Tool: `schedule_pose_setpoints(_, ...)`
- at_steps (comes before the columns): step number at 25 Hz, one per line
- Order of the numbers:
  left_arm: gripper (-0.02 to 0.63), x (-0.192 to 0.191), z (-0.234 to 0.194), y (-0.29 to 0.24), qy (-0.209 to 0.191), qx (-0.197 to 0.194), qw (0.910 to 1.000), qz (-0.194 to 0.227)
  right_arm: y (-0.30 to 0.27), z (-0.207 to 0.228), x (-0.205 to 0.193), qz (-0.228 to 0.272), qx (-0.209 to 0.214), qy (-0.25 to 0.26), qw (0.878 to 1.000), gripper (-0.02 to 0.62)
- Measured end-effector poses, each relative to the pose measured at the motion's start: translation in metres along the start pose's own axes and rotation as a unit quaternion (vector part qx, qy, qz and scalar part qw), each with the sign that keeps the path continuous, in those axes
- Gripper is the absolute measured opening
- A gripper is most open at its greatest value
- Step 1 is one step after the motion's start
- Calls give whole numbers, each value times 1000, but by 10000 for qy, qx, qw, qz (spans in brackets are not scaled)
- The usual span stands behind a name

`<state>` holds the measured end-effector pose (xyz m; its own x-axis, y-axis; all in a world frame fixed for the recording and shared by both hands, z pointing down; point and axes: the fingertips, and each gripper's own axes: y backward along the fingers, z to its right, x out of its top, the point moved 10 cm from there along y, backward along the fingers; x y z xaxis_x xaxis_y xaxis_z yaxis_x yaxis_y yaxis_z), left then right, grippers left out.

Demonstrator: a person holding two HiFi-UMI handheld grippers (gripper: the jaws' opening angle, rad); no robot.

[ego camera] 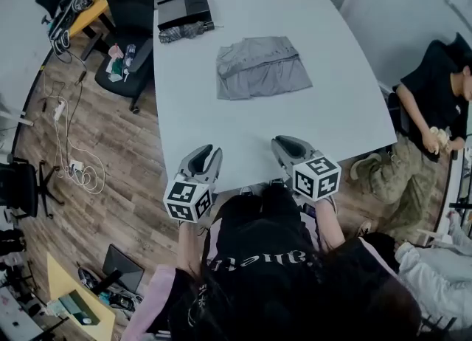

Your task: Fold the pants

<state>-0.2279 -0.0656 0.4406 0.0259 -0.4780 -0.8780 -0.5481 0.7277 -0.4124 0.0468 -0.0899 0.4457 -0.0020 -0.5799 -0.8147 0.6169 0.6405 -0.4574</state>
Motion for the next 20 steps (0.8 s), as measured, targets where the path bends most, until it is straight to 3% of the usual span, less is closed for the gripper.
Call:
schedule_pose_setpoints(11, 98, -9, 19, 26, -23, 80, 10000, 11, 17, -25, -6, 77, 284, 137, 9995, 46)
schedule_pose_setpoints(20, 98, -5, 85, 41, -8, 244, 9992, 312, 71, -21, -26, 174, 624, 237, 9976, 46)
